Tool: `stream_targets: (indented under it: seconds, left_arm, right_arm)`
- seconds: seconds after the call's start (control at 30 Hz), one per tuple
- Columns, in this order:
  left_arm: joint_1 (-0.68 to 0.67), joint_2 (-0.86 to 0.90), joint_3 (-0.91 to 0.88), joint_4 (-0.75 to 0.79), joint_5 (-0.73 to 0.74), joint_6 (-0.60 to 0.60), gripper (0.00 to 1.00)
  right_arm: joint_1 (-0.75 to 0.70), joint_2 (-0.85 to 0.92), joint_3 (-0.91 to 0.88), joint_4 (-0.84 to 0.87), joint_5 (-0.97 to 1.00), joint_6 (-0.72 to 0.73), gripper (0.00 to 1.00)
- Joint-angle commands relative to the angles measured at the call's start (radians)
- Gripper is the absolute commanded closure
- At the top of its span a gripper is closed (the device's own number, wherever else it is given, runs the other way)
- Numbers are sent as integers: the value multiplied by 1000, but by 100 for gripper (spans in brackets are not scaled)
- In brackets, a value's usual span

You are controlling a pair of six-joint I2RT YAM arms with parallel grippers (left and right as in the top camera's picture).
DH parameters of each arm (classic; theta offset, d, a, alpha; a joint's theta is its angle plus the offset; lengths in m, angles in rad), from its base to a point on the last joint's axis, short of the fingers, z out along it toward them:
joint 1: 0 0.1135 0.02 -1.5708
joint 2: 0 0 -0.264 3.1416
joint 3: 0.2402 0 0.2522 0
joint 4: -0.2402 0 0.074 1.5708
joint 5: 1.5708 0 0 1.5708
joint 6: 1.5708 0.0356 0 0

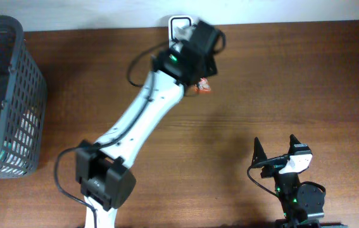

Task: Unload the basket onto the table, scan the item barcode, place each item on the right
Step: 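Carry the red wafer bar to the scanner and drop it on the table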

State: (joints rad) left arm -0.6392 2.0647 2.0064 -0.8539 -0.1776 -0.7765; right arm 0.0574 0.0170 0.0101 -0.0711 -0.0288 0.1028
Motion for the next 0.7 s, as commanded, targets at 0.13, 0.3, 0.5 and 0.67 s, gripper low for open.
stream_targets:
  seconds: [0.13, 0.3, 0.5, 0.67]
  left_arm:
    - [-5, 0, -323, 270, -133, 72, 89]
    - [-5, 2, -404, 337, -133, 116, 78]
    - [-5, -27, -340, 342, -132, 220, 64]
    - [16, -137, -233, 277, -134, 406, 45]
  right_arm:
    - [-7, -3, -5, -5, -12, 6, 1]
    - [-7, -3, -5, -5, -12, 6, 1]
    - [-7, -3, -5, -5, -12, 6, 1]
    - [-7, -3, -5, -5, -12, 6, 1]
